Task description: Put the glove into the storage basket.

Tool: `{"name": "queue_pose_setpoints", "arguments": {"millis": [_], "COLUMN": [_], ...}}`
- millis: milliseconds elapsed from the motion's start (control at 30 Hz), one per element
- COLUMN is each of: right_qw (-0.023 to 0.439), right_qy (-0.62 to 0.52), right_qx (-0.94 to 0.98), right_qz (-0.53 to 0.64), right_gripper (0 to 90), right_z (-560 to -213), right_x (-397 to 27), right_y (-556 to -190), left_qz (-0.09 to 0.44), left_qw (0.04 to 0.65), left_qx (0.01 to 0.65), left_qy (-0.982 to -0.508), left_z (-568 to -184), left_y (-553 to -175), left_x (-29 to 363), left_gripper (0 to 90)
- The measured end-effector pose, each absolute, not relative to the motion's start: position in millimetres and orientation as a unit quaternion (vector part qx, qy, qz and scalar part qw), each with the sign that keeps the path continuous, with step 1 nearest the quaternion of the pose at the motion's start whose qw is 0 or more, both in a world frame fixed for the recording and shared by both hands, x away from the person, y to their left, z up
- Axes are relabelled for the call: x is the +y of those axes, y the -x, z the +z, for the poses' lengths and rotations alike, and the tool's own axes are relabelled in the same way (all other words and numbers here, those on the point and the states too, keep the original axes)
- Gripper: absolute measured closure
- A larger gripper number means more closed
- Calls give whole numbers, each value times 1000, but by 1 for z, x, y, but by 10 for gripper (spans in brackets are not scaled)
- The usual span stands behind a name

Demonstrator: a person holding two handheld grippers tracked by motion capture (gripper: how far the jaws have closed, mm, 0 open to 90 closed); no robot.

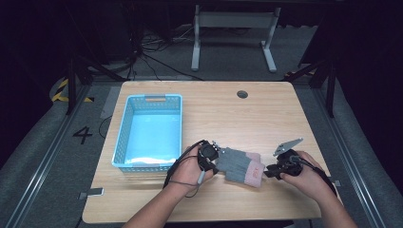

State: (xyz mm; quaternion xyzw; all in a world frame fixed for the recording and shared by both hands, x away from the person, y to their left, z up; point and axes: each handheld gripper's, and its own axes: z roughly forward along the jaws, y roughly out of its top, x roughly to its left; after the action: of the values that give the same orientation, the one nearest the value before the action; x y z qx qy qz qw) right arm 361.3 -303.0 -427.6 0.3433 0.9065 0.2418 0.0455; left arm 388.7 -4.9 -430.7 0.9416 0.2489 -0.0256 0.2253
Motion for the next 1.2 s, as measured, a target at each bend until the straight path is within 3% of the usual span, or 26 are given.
{"name": "queue_pose_setpoints", "arguments": {"millis": [433,833,1200], "right_qw": [44,48,50], "right_qy": [-345,-344,-335], "right_qx": [906,906,905], "right_qz": [239,243,256], "right_gripper": [722,710,687], "right_z": [-430,-430,-424], "right_x": [-300,-299,-300], "right_y": [-359,-359,-359], "left_qz": [-20,-8,-13], "left_qw": [219,228,230], "left_qx": [234,242,251], "left_qy": [-947,-943,-940], "left_z": [-433,-429,-429], "left_y": [-388,-388,-390], "left_x": [-13,-14,-14], "left_gripper": [747,820,795]}}
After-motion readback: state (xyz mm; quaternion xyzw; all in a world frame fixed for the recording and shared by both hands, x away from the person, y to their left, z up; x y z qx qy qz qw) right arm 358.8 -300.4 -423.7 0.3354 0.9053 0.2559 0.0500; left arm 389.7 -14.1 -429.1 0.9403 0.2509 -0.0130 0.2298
